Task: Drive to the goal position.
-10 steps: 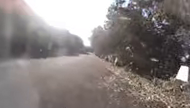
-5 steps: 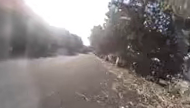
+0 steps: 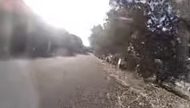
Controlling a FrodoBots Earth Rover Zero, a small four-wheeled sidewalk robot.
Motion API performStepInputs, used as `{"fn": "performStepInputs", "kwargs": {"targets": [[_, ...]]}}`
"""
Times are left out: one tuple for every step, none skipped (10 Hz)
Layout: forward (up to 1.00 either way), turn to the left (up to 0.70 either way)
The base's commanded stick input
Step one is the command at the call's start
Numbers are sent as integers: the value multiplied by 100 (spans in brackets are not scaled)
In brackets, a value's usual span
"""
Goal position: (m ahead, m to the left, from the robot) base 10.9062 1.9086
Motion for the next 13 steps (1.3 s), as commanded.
{"fn": "performStepInputs", "kwargs": {"targets": [[100, 27], [100, 27], [100, 27], [100, 27], [100, 27], [100, 0], [100, 0], [100, 0], [100, 0], [100, 0], [100, 0], [100, 0], [100, 0]]}}
